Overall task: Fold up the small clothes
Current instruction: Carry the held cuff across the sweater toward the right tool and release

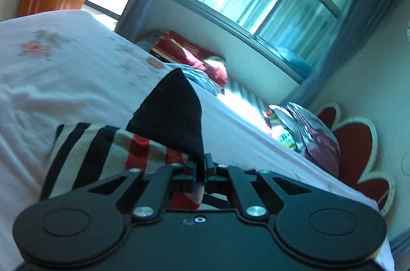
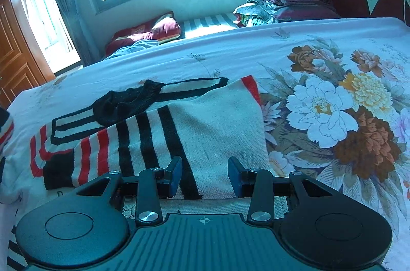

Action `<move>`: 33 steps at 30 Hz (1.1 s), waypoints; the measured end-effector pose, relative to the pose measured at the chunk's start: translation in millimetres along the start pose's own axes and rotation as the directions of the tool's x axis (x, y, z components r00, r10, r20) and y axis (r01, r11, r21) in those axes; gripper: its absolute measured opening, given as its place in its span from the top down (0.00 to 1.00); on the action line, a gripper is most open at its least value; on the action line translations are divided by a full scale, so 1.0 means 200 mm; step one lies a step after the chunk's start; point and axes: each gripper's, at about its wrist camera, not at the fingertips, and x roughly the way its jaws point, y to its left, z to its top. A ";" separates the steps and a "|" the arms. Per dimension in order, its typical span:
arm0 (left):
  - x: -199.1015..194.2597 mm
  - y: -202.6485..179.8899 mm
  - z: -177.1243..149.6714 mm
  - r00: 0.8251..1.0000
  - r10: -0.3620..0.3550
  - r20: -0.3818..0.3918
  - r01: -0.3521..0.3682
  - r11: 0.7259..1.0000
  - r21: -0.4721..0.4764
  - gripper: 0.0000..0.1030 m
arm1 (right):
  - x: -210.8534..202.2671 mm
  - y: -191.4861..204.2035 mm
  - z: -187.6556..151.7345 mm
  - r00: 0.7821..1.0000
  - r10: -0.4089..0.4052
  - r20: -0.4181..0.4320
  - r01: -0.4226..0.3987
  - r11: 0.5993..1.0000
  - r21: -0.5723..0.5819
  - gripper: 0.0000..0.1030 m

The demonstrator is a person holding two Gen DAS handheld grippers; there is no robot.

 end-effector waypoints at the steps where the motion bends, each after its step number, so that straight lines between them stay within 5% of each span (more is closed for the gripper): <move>1: 0.05 -0.11 -0.03 0.999 -0.021 -0.024 0.022 0.999 0.040 0.96 | -0.01 -0.02 0.00 1.000 0.001 0.002 -0.001 1.000 0.008 0.61; 6: 0.27 -0.50 -0.22 0.990 -0.057 -0.132 0.086 0.971 0.222 0.96 | -0.07 -0.14 0.00 1.000 -0.001 0.022 0.000 0.999 0.033 0.61; 14: 0.47 -0.85 -0.65 0.951 -0.030 -0.306 0.172 0.877 0.448 0.96 | -0.16 -0.36 -0.03 1.000 -0.016 0.023 0.013 0.993 0.113 0.61; 17: 0.52 -0.91 -0.80 0.912 -0.007 -0.409 0.220 0.852 0.475 0.92 | -0.17 -0.42 -0.04 1.000 -0.011 0.013 0.009 0.991 0.136 0.61; 19: 0.52 -0.94 -0.85 0.918 -0.038 -0.395 0.255 0.819 0.513 0.65 | -0.18 -0.46 -0.05 1.000 0.020 0.010 -0.021 0.987 0.159 0.61; 21: 0.50 -0.98 -0.89 0.904 -0.080 -0.420 0.315 0.789 0.528 0.34 | -0.18 -0.46 -0.04 0.999 0.034 0.007 -0.035 0.984 0.174 0.60; 23: 0.46 -0.98 -0.89 0.906 -0.093 -0.412 0.326 0.776 0.540 0.36 | -0.16 -0.46 -0.03 0.998 0.065 0.007 -0.065 0.979 0.193 0.60; 25: 0.41 -0.95 -0.86 0.921 -0.076 -0.382 0.290 0.789 0.542 0.49 | -0.14 -0.44 -0.01 0.995 0.096 0.008 -0.095 0.973 0.210 0.60; 28: 0.29 -0.78 -0.74 0.951 -0.051 -0.305 0.208 0.836 0.508 0.49 | -0.06 -0.38 0.04 0.987 0.163 0.005 -0.160 0.962 0.220 0.60; 33: 0.05 -0.41 -0.64 0.963 0.018 -0.270 0.112 0.883 0.456 0.58 | 0.13 -0.25 0.10 0.972 0.233 -0.045 -0.218 0.952 0.214 0.60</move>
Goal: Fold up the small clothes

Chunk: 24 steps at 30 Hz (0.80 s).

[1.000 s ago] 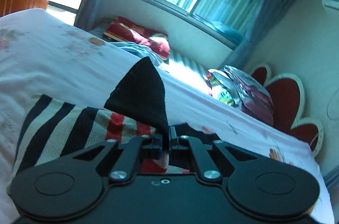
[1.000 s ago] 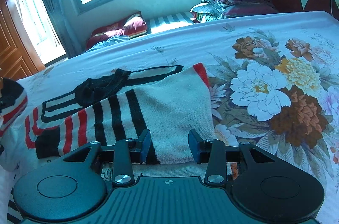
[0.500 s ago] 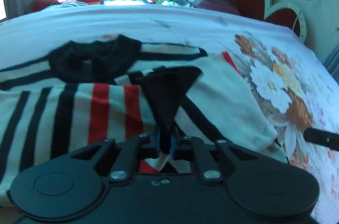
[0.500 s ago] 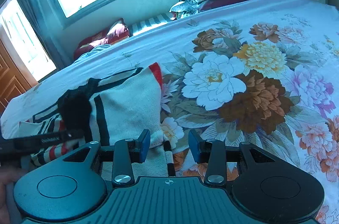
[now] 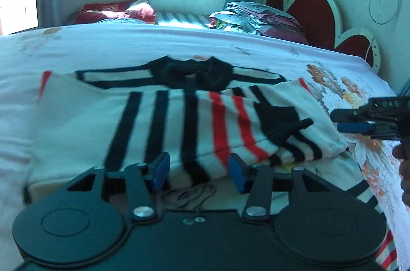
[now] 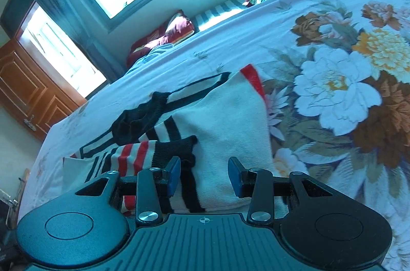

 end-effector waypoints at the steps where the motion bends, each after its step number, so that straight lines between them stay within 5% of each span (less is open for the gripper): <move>1: -0.06 0.07 -0.04 1.000 0.017 -0.008 -0.017 1.000 -0.015 0.60 | 0.05 0.01 0.00 1.000 0.008 -0.019 -0.008 1.000 0.001 0.60; 6: -0.14 0.32 -0.16 0.993 0.108 -0.044 -0.113 0.984 -0.137 0.73 | 0.25 0.03 0.01 0.995 0.040 -0.095 -0.035 0.998 0.055 0.60; 10: -0.13 0.41 -0.12 0.974 0.223 -0.031 -0.225 0.967 -0.118 0.86 | 0.31 0.05 0.03 0.993 0.049 -0.111 -0.042 0.997 0.064 0.60; 15: -0.17 0.40 -0.11 0.959 0.281 -0.027 -0.282 0.958 -0.045 0.83 | 0.31 0.10 0.02 0.991 0.033 -0.130 -0.029 0.999 0.033 0.60; 19: -0.23 0.38 -0.16 0.932 0.362 0.028 -0.362 0.932 -0.023 0.68 | 0.29 0.10 0.01 0.991 0.037 -0.131 -0.030 0.998 0.049 0.60; 24: -0.11 0.45 -0.11 0.948 0.319 0.007 -0.319 0.948 0.021 0.64 | 0.30 0.10 -0.01 0.992 0.030 -0.124 -0.022 0.998 0.067 0.60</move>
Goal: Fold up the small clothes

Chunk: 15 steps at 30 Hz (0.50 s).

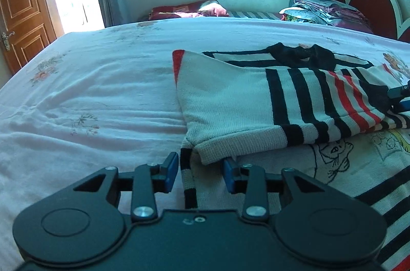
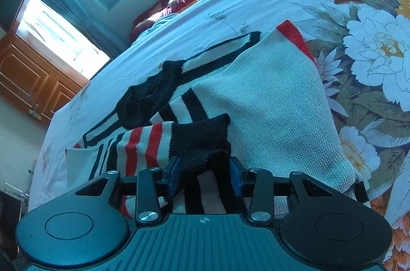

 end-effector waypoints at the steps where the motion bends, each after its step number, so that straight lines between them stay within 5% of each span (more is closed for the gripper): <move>1: 0.03 0.01 0.01 1.000 -0.004 0.001 0.004 1.000 -0.002 0.65 | 0.01 0.00 0.00 1.000 -0.001 0.000 0.001 1.000 0.003 0.60; 5: 0.08 0.08 0.04 0.998 -0.062 0.002 0.062 0.993 -0.096 0.72 | 0.04 0.05 0.00 0.999 -0.031 -0.009 0.031 0.998 -0.056 0.61; 8: 0.07 0.11 0.02 0.996 -0.090 0.002 0.090 0.988 -0.122 0.77 | 0.05 0.09 -0.01 0.998 -0.051 -0.021 0.048 0.989 -0.137 0.95; 15: 0.09 0.21 0.02 0.988 -0.154 -0.026 0.145 0.964 -0.222 0.78 | -0.09 0.15 -0.18 0.998 -0.064 0.018 0.066 0.963 -0.261 0.96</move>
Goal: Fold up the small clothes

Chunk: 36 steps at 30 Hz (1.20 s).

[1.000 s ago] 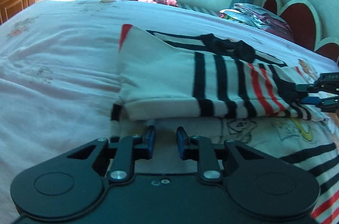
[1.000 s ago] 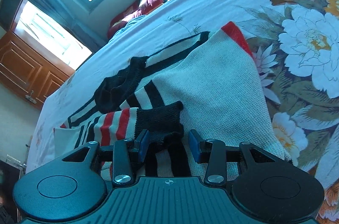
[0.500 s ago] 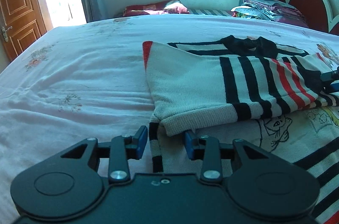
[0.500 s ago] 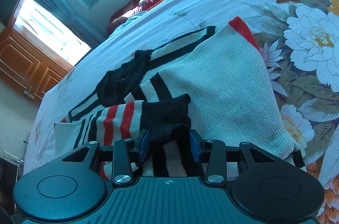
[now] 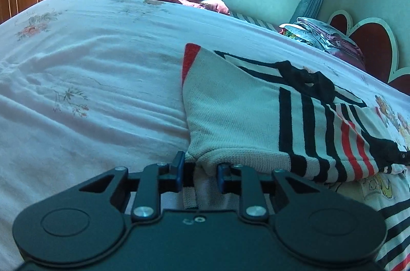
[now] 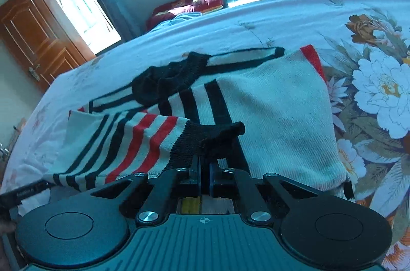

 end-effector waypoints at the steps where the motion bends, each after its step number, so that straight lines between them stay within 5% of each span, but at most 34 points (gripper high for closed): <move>1: 0.01 -0.01 0.00 1.000 0.006 -0.003 -0.006 1.000 0.011 0.78 | 0.03 -0.01 -0.02 1.000 -0.012 -0.016 0.012 1.000 0.000 0.96; 7: -0.03 -0.03 -0.01 0.999 0.014 -0.035 -0.011 0.996 0.093 0.72 | 0.00 -0.05 -0.01 1.000 0.000 0.006 -0.001 0.997 0.071 0.93; 9: -0.14 -0.01 -0.03 1.000 -0.001 -0.024 0.004 0.996 0.090 0.72 | -0.09 -0.04 0.00 0.997 -0.050 0.062 0.047 0.998 0.047 0.76; 14: -0.24 -0.09 -0.02 0.997 -0.069 0.038 0.067 0.996 0.061 0.72 | -0.10 -0.04 0.04 0.996 -0.043 0.076 0.042 0.999 0.013 0.76; 19: 0.01 -0.26 0.06 0.998 -0.065 0.002 0.064 0.987 0.148 0.71 | 0.10 0.05 0.03 0.995 -0.104 0.007 0.104 0.986 -0.128 0.77; 21: 0.09 -0.23 0.09 0.996 -0.085 -0.024 0.087 0.989 0.123 0.73 | 0.14 0.04 0.03 0.986 -0.163 0.024 0.165 0.976 -0.146 0.77; 25: 0.05 -0.18 0.17 0.987 -0.144 -0.067 0.148 0.987 0.056 0.72 | 0.10 0.02 0.07 0.987 -0.157 0.022 0.159 0.976 -0.147 0.76; 31: -0.09 -0.13 0.21 0.988 -0.152 0.042 0.150 0.987 0.051 0.61 | -0.02 -0.03 0.17 0.989 -0.124 0.085 0.132 0.987 -0.093 0.76; 33: -0.03 -0.14 0.19 0.984 -0.179 -0.002 0.179 0.982 0.056 0.63 | -0.01 -0.01 0.16 0.992 -0.102 0.072 0.109 0.989 -0.096 0.76; 35: 0.06 -0.17 0.12 0.987 -0.132 -0.090 0.140 0.986 0.092 0.64 | 0.04 0.01 0.12 0.994 -0.110 0.026 0.112 0.987 -0.114 0.76; 36: 0.06 -0.17 0.06 0.991 -0.116 -0.070 0.124 0.985 0.122 0.62 | 0.08 0.02 0.08 0.990 -0.138 -0.014 0.135 0.981 -0.136 0.76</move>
